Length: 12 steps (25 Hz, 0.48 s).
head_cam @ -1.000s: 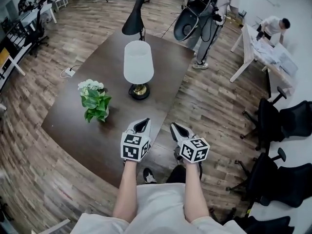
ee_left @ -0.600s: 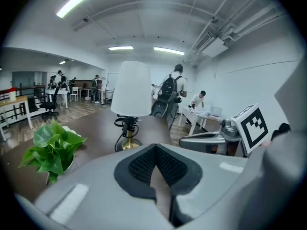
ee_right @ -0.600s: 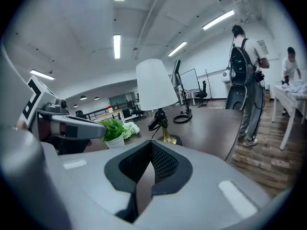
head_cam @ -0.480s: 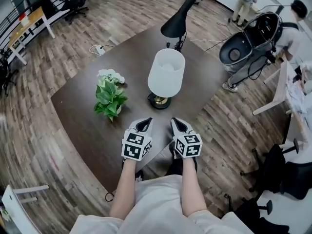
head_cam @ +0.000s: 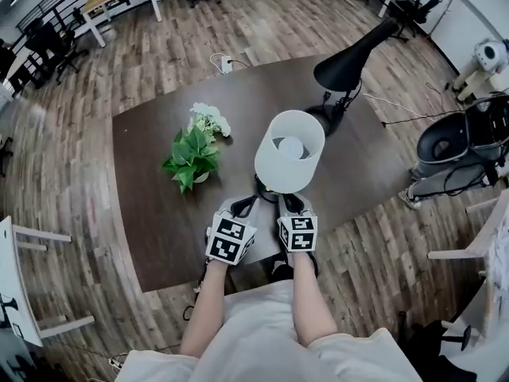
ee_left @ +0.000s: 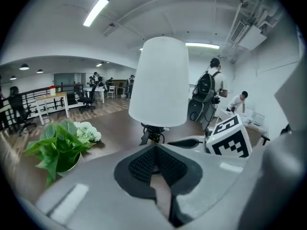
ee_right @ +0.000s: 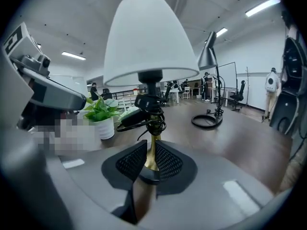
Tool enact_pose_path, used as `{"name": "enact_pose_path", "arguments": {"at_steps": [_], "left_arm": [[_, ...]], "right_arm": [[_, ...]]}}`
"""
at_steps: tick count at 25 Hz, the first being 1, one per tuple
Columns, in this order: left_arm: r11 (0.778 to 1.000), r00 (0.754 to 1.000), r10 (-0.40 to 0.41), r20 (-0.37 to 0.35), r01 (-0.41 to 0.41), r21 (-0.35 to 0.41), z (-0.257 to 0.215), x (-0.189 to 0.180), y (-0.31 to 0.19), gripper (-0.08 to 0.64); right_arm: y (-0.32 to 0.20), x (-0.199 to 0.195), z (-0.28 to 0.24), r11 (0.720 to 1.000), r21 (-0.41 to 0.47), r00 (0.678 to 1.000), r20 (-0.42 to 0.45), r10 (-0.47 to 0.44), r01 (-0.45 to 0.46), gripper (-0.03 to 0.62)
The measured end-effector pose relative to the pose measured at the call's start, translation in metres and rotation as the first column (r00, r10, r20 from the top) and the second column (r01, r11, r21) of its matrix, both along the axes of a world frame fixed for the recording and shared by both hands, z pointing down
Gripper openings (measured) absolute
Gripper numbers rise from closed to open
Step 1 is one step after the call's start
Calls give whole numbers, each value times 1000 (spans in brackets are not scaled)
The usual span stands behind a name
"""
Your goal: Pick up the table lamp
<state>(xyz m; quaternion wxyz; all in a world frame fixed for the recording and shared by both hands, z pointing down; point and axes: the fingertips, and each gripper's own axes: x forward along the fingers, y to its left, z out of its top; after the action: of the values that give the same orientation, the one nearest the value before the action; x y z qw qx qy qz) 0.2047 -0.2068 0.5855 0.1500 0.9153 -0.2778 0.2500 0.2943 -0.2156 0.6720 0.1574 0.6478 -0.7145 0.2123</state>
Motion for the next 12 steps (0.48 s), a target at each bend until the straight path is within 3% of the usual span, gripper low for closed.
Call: {"name": "enact_pose_path", "arguments": {"at_steps": [7, 9, 12], "left_arm": [[980, 980, -197, -1, 197, 10, 13, 0, -15, 0], [969, 969, -247, 4, 246, 20, 15, -2, -18, 0], [953, 953, -302, 10, 301, 35, 19, -4, -21, 0]], "right_arm": [[-28, 17, 31, 986, -33, 986, -45, -162, 161, 166], [-39, 11, 34, 974, -17, 973, -51, -227, 226, 210], [-51, 6, 37, 962, 21, 961, -57, -271, 273, 219]]}}
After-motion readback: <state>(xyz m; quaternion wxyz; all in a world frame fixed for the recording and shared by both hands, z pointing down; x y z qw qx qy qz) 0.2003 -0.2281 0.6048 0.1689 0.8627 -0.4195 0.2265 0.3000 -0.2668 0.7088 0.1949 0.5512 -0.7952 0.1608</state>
